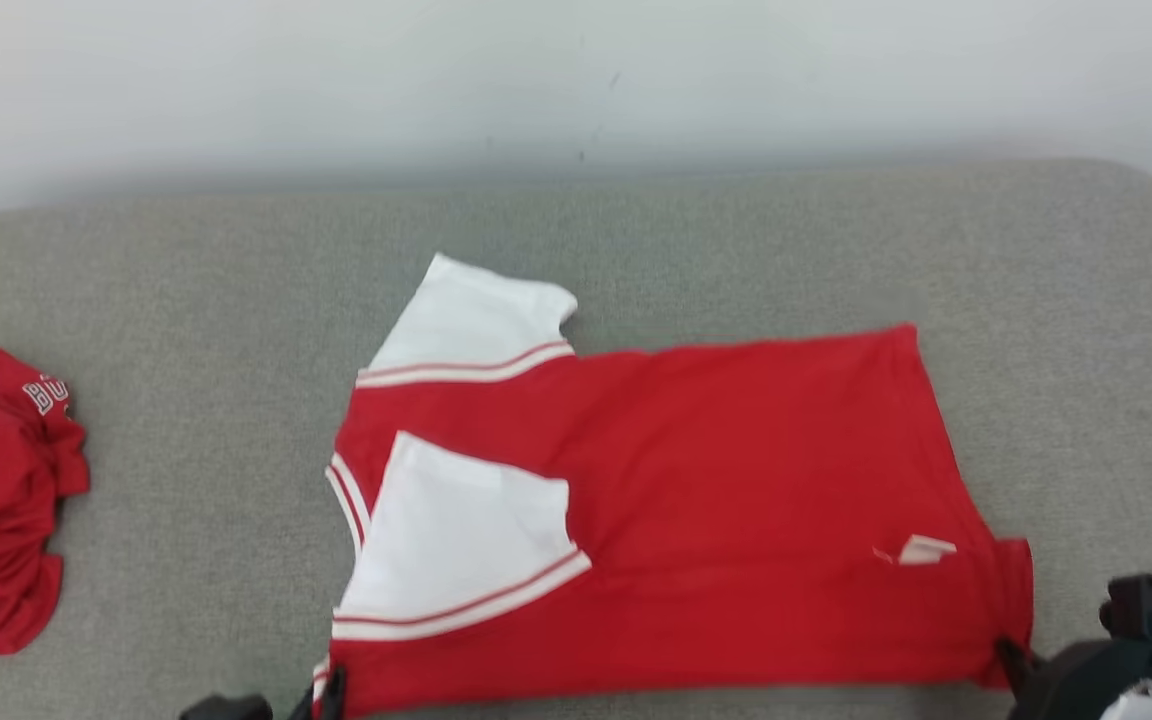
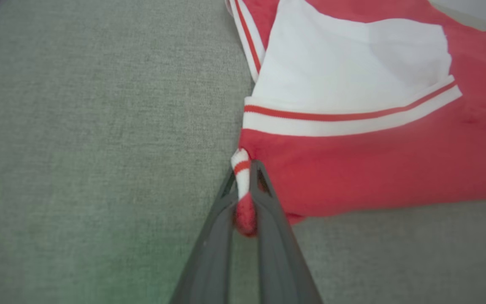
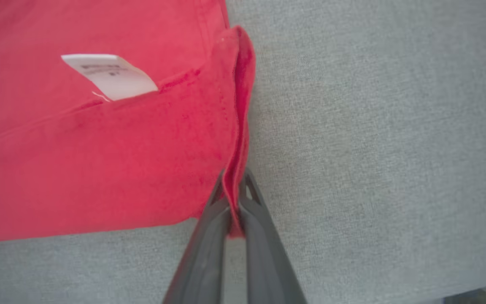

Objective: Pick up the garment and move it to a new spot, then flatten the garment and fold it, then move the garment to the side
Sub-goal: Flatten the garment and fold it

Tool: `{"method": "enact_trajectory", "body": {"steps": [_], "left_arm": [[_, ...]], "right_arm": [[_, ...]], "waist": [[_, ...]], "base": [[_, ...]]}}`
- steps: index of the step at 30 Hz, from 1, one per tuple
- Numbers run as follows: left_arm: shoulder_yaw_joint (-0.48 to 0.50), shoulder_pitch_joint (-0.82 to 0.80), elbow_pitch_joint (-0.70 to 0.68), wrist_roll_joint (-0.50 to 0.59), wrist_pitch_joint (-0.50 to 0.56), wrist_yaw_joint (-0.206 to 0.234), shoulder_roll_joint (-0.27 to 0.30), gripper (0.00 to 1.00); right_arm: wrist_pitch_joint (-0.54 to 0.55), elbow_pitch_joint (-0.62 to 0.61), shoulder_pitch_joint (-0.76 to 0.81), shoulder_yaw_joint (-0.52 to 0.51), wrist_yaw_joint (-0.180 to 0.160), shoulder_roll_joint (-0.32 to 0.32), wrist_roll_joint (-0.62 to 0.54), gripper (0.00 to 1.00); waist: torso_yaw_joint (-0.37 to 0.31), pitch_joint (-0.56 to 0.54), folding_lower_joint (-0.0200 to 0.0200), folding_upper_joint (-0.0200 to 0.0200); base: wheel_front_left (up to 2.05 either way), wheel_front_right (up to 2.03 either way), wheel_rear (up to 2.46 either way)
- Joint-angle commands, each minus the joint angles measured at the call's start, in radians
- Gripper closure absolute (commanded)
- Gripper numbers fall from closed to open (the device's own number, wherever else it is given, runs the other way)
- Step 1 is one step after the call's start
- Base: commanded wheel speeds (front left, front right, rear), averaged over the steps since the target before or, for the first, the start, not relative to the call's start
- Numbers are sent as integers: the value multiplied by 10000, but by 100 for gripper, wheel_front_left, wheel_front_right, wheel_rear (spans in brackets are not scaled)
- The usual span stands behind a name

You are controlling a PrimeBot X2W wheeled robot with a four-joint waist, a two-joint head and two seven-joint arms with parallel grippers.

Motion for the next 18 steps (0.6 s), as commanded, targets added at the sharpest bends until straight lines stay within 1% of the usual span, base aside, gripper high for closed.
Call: {"method": "enact_trajectory", "body": {"steps": [1,4,7,8,9,10,11,12,18], "left_arm": [[-2,405,-231,-53,107,122,116,100],[17,928,-576,-111,325,354,219,100],[-39,1260,-893,-174,536,476,271,100],[-73,1346,-947,-187,642,516,298,100],[-93,1405,-993,-217,716,547,305,100],[-96,1439,-1056,-229,748,546,316,87],[-90,1460,-1112,-203,756,609,333,54],[-64,1498,-1134,-219,759,644,333,0],[166,1590,-1384,-332,680,824,461,0]], "right_arm": [[194,-136,402,-119,11,-1,219,100],[369,-251,851,-179,11,-7,423,100],[351,-190,1079,-212,11,-7,494,100],[406,-117,1140,-173,11,-5,536,87],[399,-90,1168,-125,11,-4,537,66],[398,-32,1155,-187,11,-8,618,0],[315,-22,1116,-172,11,-10,636,0],[286,5,1085,-128,13,-5,680,0],[21,-301,858,-83,13,-5,589,0]], "waist": [[-127,-440,-1,-1],[-153,-560,-1,-1],[-184,-607,-1,-1],[-190,-618,-1,-1],[-194,-629,-1,-1],[-199,-634,-1,-1],[-200,-635,-1,-1],[-199,-638,-1,-1],[-214,-626,-1,-1]], "base": [[0,0,0],[0,0,0],[0,0,0],[0,0,0],[0,0,0],[0,0,0],[0,0,0],[0,0,0],[0,0,0]]}}
